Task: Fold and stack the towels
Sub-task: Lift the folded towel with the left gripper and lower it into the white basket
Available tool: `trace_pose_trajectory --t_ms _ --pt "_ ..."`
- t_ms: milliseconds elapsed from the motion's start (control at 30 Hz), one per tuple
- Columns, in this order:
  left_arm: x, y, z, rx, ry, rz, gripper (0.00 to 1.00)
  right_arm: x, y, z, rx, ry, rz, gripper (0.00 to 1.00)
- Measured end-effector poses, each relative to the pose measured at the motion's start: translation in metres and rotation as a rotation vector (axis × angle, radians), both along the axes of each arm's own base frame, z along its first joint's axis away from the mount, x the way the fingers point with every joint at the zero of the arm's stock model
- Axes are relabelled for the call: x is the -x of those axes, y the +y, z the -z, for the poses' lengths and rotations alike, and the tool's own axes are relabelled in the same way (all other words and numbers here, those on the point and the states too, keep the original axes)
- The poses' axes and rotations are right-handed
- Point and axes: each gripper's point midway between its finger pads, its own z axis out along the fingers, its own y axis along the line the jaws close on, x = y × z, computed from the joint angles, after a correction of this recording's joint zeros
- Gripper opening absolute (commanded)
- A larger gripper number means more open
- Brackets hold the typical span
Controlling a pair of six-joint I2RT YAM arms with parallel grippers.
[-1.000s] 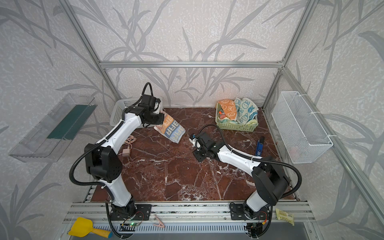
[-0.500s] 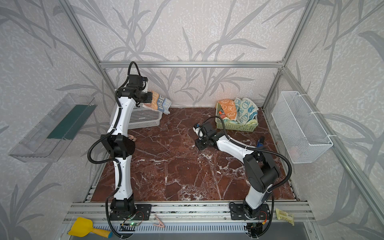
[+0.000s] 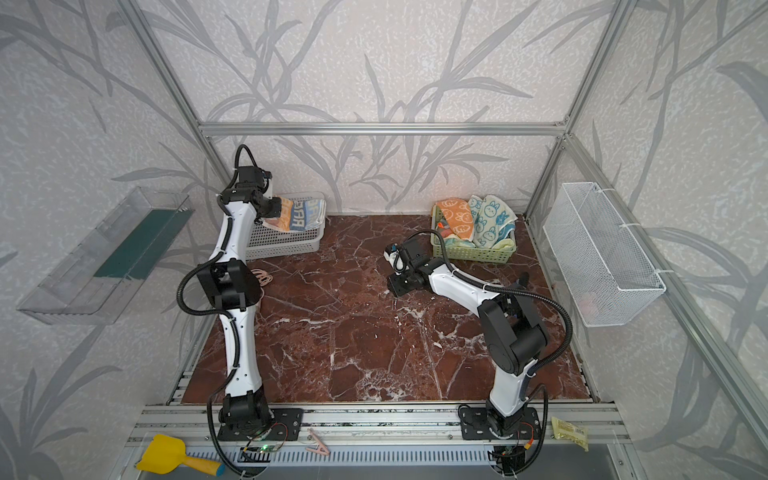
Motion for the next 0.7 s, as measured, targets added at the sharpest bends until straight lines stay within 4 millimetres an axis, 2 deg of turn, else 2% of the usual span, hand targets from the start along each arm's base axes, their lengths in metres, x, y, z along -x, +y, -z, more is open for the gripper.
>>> trace_pose_trajectory --t_ms 133,233,300,433,700 --pt "-0.009 0.006 0.034 -0.045 0.039 0.025 0.02 0.001 -0.002 0.002 0.009 0.010 0.007 0.47" --pt "-0.012 0.013 0.057 -0.091 0.068 0.023 0.42 0.003 -0.005 0.003 0.023 0.019 0.012 0.47" --pt "-0.012 0.020 0.066 -0.129 0.087 0.009 0.54 0.003 -0.006 0.003 0.032 0.022 0.016 0.47" --pt "-0.009 0.039 0.066 -0.227 0.103 -0.053 0.58 0.002 -0.008 0.000 0.040 0.022 0.022 0.47" --pt "-0.007 0.072 0.030 -0.403 0.051 -0.182 0.62 -0.007 -0.008 -0.013 0.057 -0.008 0.034 0.46"
